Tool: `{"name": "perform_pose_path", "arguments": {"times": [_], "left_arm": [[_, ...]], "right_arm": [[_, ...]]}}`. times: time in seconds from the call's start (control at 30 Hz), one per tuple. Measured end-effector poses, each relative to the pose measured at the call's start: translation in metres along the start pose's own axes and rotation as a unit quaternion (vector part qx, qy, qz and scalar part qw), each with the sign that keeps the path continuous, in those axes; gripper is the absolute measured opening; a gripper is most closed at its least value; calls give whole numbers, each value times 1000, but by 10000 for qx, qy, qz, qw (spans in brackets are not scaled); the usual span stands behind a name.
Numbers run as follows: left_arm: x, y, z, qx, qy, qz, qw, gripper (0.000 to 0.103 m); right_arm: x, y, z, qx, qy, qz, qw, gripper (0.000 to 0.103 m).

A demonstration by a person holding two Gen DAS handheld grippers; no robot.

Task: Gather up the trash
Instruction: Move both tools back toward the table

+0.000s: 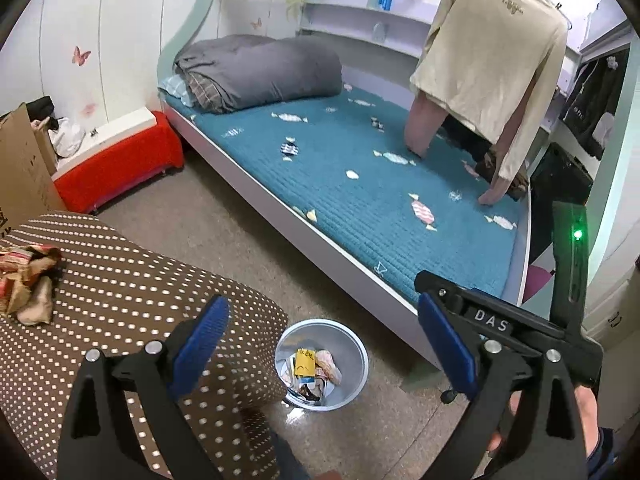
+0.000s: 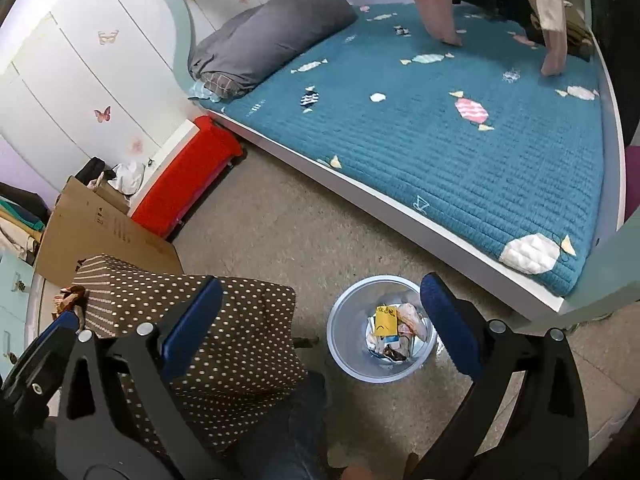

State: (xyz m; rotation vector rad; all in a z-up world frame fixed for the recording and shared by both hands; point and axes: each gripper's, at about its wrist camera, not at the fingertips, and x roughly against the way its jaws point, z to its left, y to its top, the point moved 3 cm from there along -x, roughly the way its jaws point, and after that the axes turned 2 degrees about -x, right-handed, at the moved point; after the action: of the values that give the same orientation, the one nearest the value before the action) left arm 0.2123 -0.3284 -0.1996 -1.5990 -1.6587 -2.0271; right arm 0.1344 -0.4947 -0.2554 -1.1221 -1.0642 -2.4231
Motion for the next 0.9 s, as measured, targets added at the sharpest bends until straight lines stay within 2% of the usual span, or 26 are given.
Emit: {"name": "perform_pose_path", "arguments": {"times": [0.27, 0.47, 0.9], "left_arm": [[49, 2, 19, 47, 146, -445, 9989, 93], [82, -4, 49, 327, 270, -706, 9966, 93], [147, -25, 119, 719, 828, -1143, 9874, 93]], "right_arm": [[29, 3, 50, 392, 302, -243, 9985, 97], [49, 2, 96, 777, 581, -380, 9946, 97], [72, -25, 201, 1686, 1271, -368, 9768, 97]]}}
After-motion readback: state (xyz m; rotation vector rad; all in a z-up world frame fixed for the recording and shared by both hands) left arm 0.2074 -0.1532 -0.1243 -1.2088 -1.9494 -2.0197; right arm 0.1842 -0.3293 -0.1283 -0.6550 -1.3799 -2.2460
